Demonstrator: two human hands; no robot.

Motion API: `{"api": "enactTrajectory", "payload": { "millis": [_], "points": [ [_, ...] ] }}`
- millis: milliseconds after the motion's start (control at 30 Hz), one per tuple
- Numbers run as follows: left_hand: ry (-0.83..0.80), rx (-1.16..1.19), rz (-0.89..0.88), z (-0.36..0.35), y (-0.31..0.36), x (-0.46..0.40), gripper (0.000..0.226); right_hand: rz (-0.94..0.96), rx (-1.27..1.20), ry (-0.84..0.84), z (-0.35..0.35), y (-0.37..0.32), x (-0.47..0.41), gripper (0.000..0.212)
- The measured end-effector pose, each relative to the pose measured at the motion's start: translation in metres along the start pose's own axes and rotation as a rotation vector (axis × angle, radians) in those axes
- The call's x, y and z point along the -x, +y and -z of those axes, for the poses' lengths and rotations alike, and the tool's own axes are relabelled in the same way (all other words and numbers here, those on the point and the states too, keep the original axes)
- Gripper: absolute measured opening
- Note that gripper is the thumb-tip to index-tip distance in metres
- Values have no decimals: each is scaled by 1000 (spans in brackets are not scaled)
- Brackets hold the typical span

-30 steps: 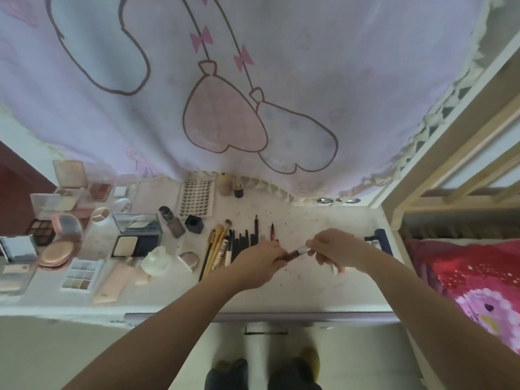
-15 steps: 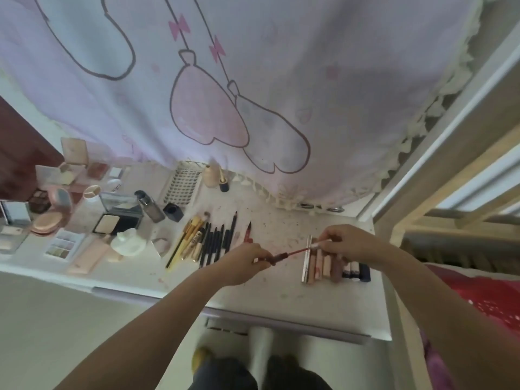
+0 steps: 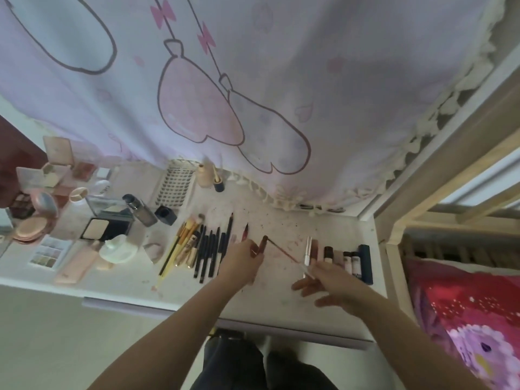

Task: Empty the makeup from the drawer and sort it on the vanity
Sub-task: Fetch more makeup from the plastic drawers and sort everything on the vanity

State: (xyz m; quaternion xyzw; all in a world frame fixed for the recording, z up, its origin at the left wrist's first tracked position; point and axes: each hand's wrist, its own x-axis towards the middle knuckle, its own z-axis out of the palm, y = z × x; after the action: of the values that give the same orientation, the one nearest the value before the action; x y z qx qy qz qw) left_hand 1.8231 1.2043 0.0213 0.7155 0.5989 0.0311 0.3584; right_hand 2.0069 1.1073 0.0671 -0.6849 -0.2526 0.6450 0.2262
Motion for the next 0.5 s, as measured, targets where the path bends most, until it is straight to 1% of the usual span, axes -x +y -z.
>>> {"api": "enactTrajectory", "payload": {
  "millis": [67,133,200,267,400,500],
  "points": [
    [37,-46,14,-5,5,-4,15,-40,-135,111,-24,3,-10,17],
    [72,-106,30,-4,8,-7,21,-95,-338,228,-42,2,-20,11],
    [111,-224,16,-2,6,-12,27,-123,-453,318,-55,0,-29,8],
    [143,-340,-4,-2,3,-17,34,-89,-364,366,-66,-2,-38,13],
    [160,-445,-45,-6,-2,-25,39,46,-35,426,-87,-6,-54,28],
    [159,-498,-88,-8,-8,-27,39,130,252,479,-94,-5,-65,21]
  ]
}}
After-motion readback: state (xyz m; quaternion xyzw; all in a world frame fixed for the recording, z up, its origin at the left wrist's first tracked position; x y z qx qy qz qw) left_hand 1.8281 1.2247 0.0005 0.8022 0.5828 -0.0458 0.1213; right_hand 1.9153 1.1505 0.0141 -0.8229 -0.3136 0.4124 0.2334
